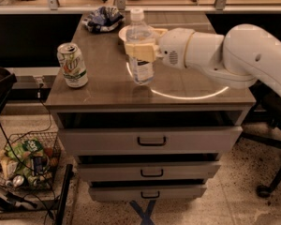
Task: Move blue plastic bottle near 7up can
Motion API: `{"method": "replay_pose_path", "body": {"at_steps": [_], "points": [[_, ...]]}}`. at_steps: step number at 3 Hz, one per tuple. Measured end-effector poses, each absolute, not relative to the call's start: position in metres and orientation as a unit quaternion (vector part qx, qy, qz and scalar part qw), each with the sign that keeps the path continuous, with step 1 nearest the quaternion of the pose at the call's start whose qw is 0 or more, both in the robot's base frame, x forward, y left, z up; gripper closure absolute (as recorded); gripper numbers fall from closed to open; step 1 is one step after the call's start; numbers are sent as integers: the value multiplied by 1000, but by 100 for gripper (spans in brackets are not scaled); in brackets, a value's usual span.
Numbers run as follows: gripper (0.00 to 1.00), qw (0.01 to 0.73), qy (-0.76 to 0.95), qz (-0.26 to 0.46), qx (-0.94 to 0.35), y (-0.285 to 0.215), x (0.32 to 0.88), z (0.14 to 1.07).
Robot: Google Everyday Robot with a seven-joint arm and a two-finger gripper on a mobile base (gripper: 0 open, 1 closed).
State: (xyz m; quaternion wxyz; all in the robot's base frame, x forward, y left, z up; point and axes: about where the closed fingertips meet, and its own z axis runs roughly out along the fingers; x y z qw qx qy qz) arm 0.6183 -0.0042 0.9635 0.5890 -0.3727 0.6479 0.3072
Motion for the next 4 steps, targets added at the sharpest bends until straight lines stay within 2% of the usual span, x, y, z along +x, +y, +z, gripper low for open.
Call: {"method": "replay_pose_path", "body": {"at_steps": [4], "points": [[100,560,608,369,-424,85,606,947]]}}
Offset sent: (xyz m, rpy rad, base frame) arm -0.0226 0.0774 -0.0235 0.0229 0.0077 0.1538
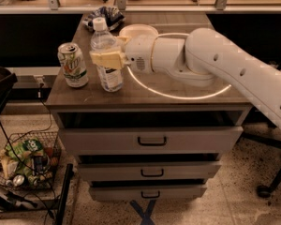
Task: Move blue plastic bottle near 7up can
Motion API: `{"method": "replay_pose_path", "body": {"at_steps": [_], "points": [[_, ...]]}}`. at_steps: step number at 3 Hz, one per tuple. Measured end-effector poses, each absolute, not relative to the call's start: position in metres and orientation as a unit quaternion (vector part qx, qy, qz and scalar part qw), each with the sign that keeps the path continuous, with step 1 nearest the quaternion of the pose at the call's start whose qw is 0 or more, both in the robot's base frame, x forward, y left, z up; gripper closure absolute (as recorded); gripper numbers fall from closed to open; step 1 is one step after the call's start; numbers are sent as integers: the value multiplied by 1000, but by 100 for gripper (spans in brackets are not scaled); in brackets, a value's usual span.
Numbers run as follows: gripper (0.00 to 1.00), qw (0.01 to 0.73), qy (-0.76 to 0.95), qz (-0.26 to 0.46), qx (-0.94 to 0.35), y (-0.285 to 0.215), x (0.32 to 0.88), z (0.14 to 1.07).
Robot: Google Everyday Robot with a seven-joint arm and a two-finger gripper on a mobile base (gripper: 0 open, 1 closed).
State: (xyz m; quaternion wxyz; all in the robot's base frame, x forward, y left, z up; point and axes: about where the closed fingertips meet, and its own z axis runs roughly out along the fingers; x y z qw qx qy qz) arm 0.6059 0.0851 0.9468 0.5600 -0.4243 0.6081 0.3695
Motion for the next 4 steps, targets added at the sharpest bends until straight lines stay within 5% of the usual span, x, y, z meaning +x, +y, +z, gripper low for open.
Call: {"method": "replay_pose_path", "body": {"at_steps": [4], "points": [[100,554,588,408,-425,92,619,943]]}}
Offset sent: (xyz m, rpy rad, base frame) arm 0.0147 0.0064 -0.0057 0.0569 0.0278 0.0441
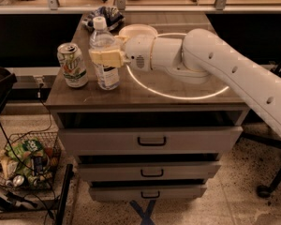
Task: Move blue plastic bottle near 7up can
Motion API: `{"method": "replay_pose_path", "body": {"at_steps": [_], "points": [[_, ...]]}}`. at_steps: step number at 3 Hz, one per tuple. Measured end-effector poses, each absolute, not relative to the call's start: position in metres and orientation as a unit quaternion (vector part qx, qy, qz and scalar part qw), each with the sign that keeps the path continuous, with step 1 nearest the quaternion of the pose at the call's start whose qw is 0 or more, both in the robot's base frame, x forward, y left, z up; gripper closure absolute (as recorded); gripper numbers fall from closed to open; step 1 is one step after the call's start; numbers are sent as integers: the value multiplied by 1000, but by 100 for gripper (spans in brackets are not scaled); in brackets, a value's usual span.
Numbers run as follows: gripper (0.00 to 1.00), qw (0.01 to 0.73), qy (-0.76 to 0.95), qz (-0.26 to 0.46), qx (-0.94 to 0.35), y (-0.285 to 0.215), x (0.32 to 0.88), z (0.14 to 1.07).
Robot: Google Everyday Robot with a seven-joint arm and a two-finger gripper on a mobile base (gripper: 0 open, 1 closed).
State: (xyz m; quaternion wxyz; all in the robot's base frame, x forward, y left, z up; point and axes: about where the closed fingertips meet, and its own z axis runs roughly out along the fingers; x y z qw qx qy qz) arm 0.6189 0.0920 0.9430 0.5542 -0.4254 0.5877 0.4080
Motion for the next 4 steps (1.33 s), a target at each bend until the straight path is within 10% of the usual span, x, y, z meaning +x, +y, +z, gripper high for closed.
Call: {"method": "replay_pose_path", "body": {"at_steps": [4], "points": [[13,551,583,412,-431,102,615,945]]}}
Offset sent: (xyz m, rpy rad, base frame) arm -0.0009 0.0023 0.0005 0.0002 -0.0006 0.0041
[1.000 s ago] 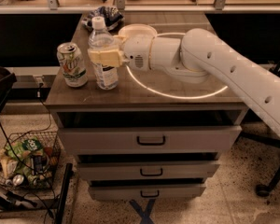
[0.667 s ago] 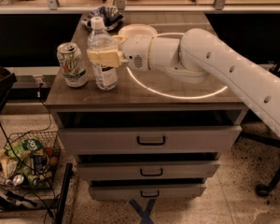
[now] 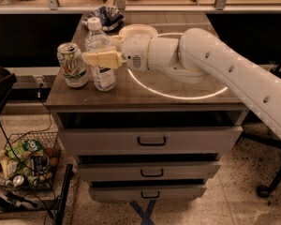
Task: Move blue plastic bottle near 7up can
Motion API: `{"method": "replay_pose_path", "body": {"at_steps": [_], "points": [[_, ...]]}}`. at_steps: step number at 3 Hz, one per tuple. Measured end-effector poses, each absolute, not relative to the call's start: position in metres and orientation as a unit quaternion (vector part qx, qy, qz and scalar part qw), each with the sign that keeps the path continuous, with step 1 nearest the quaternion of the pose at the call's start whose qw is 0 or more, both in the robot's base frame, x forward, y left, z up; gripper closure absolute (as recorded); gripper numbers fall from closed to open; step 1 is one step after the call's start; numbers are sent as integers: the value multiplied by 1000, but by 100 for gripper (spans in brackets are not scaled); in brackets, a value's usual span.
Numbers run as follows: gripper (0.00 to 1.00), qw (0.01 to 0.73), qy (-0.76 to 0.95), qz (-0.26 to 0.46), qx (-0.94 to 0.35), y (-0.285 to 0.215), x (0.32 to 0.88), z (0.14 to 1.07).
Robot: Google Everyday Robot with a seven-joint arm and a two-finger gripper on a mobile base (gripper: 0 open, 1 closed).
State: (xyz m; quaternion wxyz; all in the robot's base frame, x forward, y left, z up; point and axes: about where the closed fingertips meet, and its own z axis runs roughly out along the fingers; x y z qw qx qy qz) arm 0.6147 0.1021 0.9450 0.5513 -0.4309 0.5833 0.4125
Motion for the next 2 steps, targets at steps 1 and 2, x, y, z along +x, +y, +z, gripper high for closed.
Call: {"method": "replay_pose_path", "body": {"at_steps": [1,2], "points": [[0,551,582,413,-432,105,614,945],[0,551,582,414,-432,105,614,945]]}}
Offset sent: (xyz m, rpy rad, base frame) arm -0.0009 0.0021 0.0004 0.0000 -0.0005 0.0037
